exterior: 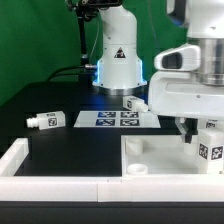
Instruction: Assemble one leg
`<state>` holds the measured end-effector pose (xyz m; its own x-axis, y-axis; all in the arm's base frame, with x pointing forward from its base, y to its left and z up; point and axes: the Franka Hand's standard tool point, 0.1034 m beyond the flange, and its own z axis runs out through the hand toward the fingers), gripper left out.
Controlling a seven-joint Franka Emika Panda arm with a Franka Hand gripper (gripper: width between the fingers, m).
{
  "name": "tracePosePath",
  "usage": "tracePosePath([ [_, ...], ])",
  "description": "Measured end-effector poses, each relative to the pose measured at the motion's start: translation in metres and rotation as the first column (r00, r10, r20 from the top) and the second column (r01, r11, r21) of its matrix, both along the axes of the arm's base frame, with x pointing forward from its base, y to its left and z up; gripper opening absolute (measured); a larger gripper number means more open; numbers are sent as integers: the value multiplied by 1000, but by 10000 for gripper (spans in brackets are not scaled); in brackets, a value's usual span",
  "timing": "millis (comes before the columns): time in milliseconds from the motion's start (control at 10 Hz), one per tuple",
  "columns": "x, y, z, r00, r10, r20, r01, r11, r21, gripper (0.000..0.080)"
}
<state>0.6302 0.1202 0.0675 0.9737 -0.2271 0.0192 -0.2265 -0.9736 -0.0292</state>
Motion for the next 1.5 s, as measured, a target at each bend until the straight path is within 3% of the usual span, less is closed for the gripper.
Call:
tracePosePath([
  [200,1,-5,6,973,232,13,-232,973,-7,649],
  [500,1,-7,4,926,378,12,-378,926,-16,602],
  [600,1,-7,4,926,376,12,-376,927,-16,426],
  [700,1,-8,4,936,352,11,-352,936,-16,426],
  [800,1,-8,4,936,352,11,-352,936,-16,284],
  [900,1,-8,4,940,341,11,-341,940,-14,284],
  [1300,2,-5,4,999,-51,14,51,999,1,284],
  [1500,3,-3,4,945,-328,11,328,945,13,284],
])
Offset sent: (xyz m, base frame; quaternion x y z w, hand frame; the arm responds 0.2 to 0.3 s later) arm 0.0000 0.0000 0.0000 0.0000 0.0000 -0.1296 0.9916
